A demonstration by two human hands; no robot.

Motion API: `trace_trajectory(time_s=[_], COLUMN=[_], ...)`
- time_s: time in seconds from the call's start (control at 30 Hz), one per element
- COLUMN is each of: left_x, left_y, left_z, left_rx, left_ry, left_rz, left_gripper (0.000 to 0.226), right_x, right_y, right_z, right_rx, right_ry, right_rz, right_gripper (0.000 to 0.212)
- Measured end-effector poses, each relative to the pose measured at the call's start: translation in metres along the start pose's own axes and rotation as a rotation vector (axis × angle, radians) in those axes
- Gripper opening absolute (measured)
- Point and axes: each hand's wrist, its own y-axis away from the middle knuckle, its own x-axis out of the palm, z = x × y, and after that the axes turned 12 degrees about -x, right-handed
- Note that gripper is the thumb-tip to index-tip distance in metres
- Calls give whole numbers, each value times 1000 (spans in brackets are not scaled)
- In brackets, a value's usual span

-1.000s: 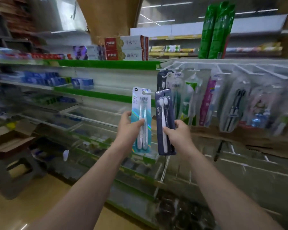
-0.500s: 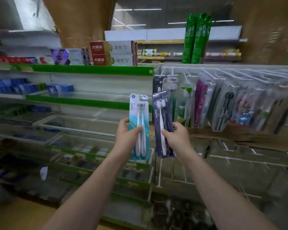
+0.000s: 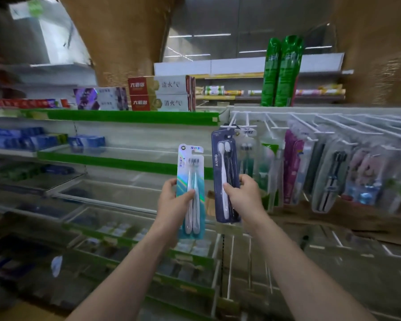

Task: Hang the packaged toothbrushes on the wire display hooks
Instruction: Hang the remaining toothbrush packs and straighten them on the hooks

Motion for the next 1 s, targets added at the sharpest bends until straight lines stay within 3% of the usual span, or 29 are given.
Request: trace_trajectory(time_s=[0.43, 1.0], left_x=[22, 22], left_y=[-48, -45], left_z=[-1, 5], left_rx=[35, 70], left_ry=[-21, 18], left_rz=[-23, -74], left_gripper=[37, 33], right_x=[18, 21], right_y=[-49, -15], right_z=[-36, -41], right_rx=[75, -150], right_ry=[31, -60], right_rz=[-22, -37], right_gripper=[8, 15])
